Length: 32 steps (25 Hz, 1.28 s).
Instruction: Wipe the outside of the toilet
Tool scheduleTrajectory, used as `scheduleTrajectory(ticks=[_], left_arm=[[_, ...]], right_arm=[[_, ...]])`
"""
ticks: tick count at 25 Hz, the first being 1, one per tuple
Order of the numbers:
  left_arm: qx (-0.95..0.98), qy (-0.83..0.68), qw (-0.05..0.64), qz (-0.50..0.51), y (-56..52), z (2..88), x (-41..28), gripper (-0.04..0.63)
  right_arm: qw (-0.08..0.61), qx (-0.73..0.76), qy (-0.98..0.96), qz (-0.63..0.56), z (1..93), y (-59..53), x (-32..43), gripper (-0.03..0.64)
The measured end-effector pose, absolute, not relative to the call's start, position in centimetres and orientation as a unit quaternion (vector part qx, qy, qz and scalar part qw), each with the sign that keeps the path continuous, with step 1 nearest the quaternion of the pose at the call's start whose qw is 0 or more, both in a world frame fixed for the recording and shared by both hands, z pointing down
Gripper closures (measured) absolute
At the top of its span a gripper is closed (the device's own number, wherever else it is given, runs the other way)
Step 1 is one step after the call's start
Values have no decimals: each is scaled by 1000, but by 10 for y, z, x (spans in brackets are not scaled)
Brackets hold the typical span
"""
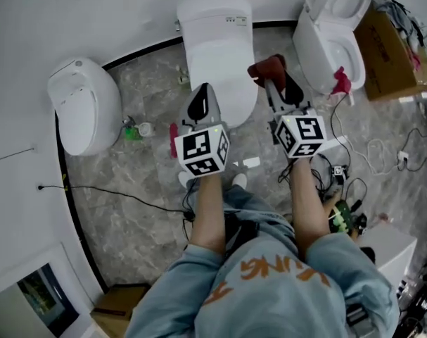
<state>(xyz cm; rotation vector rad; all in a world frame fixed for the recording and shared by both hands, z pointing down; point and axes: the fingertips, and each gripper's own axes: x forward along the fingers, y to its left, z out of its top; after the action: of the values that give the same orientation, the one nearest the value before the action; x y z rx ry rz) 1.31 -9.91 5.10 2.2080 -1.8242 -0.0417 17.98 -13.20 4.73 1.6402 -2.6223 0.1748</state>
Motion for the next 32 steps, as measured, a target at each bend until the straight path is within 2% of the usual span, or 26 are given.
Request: scheduleTrajectory(ticks=[7, 13, 19, 32], left_arm=[[766, -637, 72, -49, -99, -20, 18, 597], [775, -631, 20, -37, -97, -46, 28, 597], [773, -633, 8, -25, -102, -53, 33, 597], [788, -616, 9, -17, -113, -53, 52, 597]], right_arm=[[-16, 505, -863, 9, -32, -123, 164, 468], [-24, 501, -865, -5, -48, -116, 168, 468], [-3, 513, -858, 4, -45, -122, 176, 468], [-4, 530, -848, -1, -47, -130, 191, 465]])
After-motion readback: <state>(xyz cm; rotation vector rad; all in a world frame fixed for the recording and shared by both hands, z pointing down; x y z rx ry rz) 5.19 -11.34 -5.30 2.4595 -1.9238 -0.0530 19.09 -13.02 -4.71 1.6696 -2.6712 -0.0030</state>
